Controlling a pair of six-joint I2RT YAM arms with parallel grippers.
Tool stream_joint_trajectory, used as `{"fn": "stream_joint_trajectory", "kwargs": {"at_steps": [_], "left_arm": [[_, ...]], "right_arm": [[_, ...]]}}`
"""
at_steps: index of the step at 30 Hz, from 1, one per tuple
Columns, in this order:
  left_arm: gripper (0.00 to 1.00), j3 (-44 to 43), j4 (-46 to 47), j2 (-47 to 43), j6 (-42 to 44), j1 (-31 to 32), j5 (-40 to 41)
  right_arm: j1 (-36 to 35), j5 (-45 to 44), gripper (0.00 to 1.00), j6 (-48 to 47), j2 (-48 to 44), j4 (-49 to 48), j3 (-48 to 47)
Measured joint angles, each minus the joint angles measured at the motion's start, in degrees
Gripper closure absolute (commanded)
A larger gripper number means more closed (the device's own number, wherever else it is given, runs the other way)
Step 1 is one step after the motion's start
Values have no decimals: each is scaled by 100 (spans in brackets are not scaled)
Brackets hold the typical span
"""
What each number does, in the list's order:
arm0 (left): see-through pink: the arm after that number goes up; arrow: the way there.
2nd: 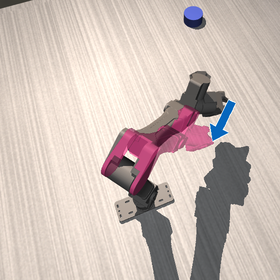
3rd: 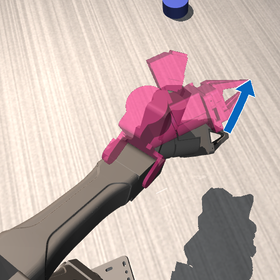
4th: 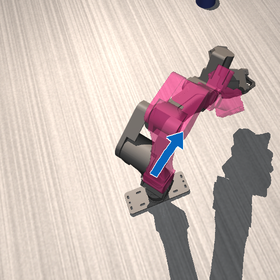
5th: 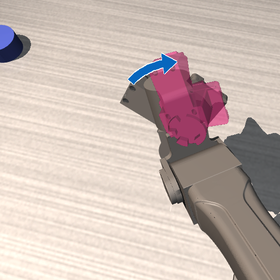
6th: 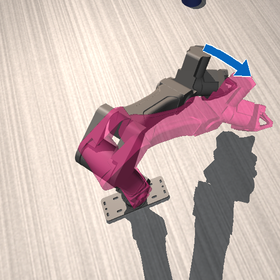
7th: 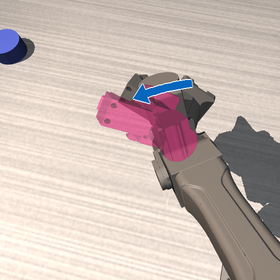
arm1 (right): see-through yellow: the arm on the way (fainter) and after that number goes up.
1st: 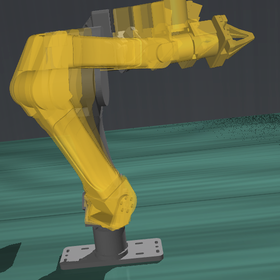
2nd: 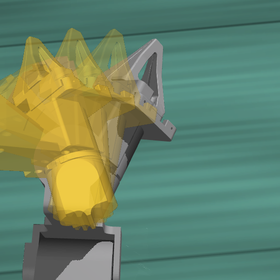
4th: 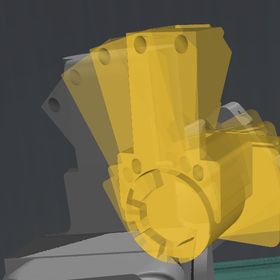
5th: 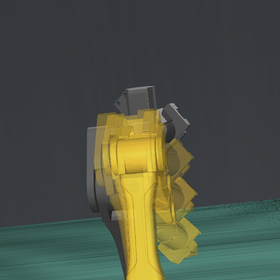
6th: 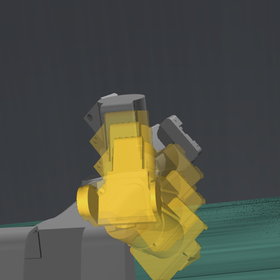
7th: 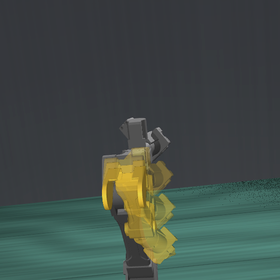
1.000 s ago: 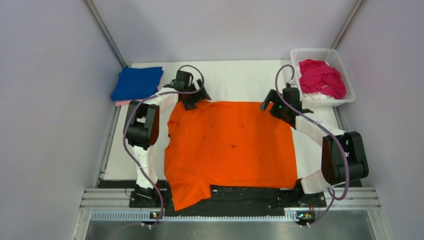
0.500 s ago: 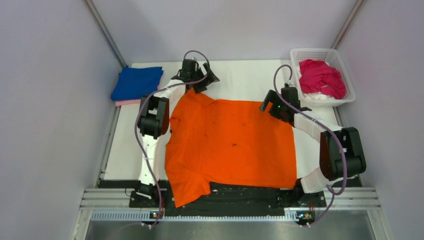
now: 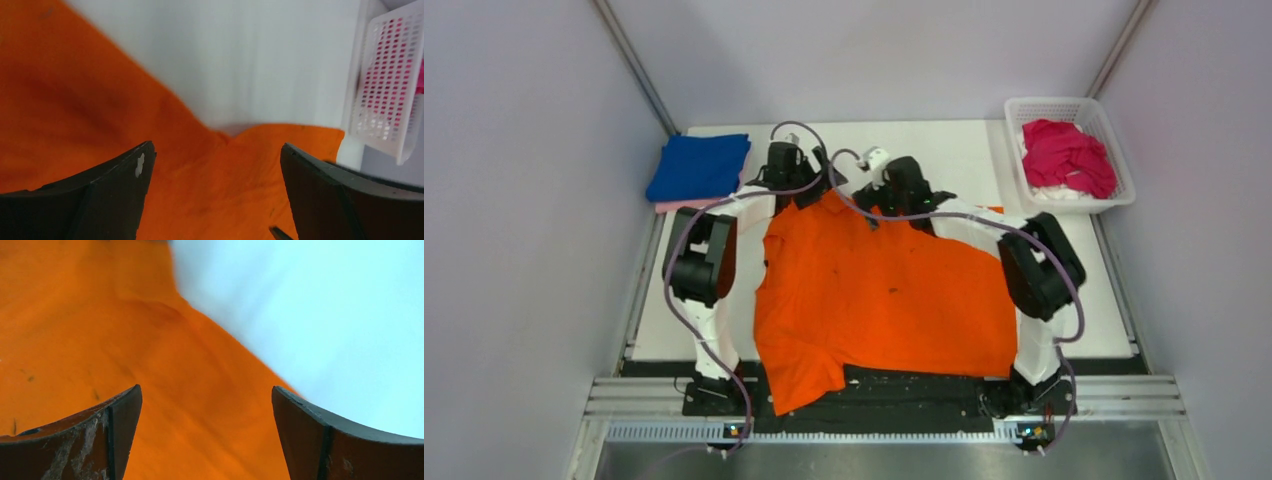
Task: Fold and stack the t-shirts
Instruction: Flatten out the tshirt
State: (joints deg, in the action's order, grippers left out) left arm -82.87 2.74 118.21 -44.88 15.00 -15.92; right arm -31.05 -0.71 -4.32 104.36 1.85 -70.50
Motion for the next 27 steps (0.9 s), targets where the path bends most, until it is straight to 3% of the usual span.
{"fn": "stream_joint_trajectory", "kwargs": {"at_steps": [3,8,16,27], "left_arm": [[1,1051,-164,-907,168,-52,243],[1,2009,-433,-1923,334,-341,503],[1,2830,-723,-2022,411,-518,522],[2,2894,-737,-2072,501,-597,627]], "right_arm": [[-472,105,1,-793,684,-247,-636],[-546,695,1,-1504,1414,-765,-1069],[-586,1025,1,-2072,2667,-743,-2610],[-595,1226,1,-2643,3458,-7,-3807]]}}
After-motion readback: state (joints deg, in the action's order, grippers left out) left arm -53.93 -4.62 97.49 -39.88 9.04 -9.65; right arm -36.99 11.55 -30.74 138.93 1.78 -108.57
